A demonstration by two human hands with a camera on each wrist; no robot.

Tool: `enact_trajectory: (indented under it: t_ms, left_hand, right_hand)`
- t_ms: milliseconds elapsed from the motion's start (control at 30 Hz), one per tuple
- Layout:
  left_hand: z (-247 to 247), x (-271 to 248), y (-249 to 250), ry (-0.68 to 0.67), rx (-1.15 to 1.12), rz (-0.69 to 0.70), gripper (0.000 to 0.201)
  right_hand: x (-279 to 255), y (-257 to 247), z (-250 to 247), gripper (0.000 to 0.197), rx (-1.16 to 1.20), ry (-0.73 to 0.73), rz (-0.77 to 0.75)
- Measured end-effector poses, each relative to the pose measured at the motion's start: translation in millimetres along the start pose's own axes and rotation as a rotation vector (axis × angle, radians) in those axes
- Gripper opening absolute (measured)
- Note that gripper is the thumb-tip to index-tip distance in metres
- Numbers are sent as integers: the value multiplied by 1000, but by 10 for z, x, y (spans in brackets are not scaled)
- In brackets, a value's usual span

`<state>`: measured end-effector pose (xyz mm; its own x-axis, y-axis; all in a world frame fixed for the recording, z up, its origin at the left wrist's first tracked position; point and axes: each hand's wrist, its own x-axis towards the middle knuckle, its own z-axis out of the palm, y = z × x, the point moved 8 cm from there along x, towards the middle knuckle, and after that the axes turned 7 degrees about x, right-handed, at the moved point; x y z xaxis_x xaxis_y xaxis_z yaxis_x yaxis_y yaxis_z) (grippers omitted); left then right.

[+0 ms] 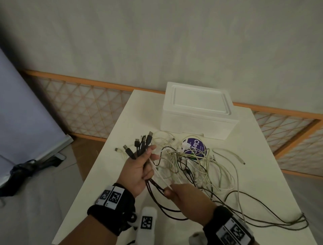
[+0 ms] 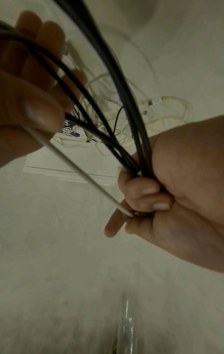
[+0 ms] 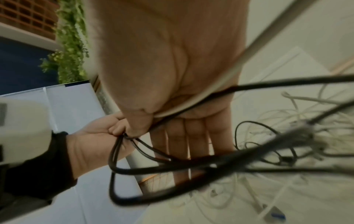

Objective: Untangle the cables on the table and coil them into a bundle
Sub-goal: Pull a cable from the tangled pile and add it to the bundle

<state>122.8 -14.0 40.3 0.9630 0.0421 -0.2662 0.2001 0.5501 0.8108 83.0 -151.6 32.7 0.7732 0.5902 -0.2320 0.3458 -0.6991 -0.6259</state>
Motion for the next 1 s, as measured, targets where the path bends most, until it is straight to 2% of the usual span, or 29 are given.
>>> enact_trajectory:
  t_ms: [100,200,300,367,433,500,567,633,667,733,833,933,1000]
  left_hand:
    - [6,40,-72,-10,-53,-36,22]
    - [24,45,-203,-19,-22,-93,37]
    - [20,61,-167,-29,23,-89,36]
    - [-90,105,-73,15,-2,-73,35]
    - [-231,156,20,76,-80,-59,44]
    - [-285,174,35,72,-157,-65,53]
    - [-213,153,-65,4,-168,-104,56]
    - [-99,104,-249,-68,-154,-154,55]
    - [-61,82,-329,-78,-145,-168,54]
    - [-60,72,-359,-33,-151,-158,51]
    - [-283,128,-117,115,-318,-93,48]
    - [-744,181,144,257,-475,-91,48]
    - [-1029,186,211,308,-447,-124,53]
  right_hand:
    - [108,-61,-9,41,-99,-23,-35]
    - [258,-275,-64,32,57,-7,-62]
    - [348,-273,-42,31,87,-47,9]
    - [321,-135,53,22,31,-134,72]
    - [258,39,107,16,-21,-154,110]
    - [202,139,106,23,46,-88,109]
    - [216,98,133,40,125,-57,55]
    - [285,27,213,50,217,-101,83]
    - [322,-11,249,49,230,-129,109]
    - [366,-11,287,36,151,-157,138]
    - [258,219,196,16,-90,-177,170]
    - [8,484,-180,12,-216,-21,210]
    - [-207,636,-470,11,-239,103,273]
